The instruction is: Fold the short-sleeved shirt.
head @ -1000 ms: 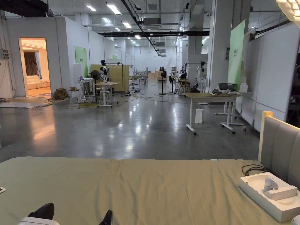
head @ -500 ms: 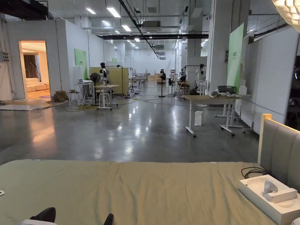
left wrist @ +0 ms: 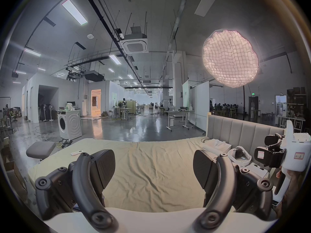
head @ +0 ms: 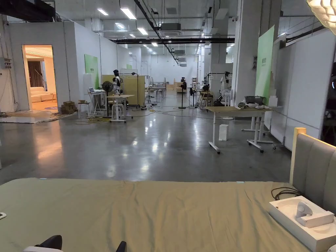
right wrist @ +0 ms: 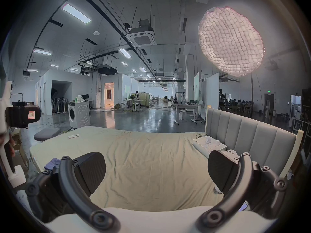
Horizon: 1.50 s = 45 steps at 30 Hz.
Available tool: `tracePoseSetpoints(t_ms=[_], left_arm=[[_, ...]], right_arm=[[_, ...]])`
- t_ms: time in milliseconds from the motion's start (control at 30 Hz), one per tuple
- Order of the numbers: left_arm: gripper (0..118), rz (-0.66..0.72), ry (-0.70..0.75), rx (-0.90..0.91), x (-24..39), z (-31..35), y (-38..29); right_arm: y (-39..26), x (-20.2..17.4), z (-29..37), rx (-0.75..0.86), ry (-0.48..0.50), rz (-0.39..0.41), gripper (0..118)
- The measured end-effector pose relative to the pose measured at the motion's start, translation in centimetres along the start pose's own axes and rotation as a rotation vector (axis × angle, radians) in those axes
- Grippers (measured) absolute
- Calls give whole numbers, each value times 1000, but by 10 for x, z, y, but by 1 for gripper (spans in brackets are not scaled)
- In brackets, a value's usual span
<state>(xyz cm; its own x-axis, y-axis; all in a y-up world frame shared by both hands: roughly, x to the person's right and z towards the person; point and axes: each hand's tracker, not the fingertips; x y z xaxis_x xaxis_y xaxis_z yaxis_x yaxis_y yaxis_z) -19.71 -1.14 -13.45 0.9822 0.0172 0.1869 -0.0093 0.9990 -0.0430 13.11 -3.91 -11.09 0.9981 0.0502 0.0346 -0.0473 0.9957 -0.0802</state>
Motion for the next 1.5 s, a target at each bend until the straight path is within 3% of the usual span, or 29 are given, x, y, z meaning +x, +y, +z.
tracePoseSetpoints(t_ms=[233, 400, 467, 567, 633, 700, 767, 1033, 1267, 1433, 1500], left_arm=[[99, 4, -21, 11, 1, 1, 1], [99, -5, -16, 0, 0, 1, 0], [99, -5, -13, 2, -1, 1, 0], [99, 25, -14, 3, -2, -2, 1], [99, 49, -35, -1, -3, -4, 2], [99, 53, -37, -2, -2, -3, 2], [99, 43, -44, -6, -2, -3, 2], [99, 27, -37, -11, -2, -2, 2], [99, 23, -40, -18, -1, -5, 1], [99, 9, -43, -15, 1, -4, 1], [99, 6, -43, -13, 2, -3, 1]], right_arm=[[-1, -4, -5, -16, -3, 31, 118], [-3, 4, -15, -75, -5, -35, 118], [-4, 9, -20, -116, 57, -116, 118], [-4, 11, -30, -210, 171, -330, 118], [-6, 6, -32, -216, 99, -470, 118], [-5, 5, -36, -254, 138, -524, 118], [-3, 7, -43, -334, 181, -534, 118], [-10, 8, -47, -319, 96, -557, 117], [-14, 10, -47, -314, 71, -527, 117], [-12, 9, -46, -305, -27, -470, 117], [-10, 10, -42, -266, -1, -465, 117]])
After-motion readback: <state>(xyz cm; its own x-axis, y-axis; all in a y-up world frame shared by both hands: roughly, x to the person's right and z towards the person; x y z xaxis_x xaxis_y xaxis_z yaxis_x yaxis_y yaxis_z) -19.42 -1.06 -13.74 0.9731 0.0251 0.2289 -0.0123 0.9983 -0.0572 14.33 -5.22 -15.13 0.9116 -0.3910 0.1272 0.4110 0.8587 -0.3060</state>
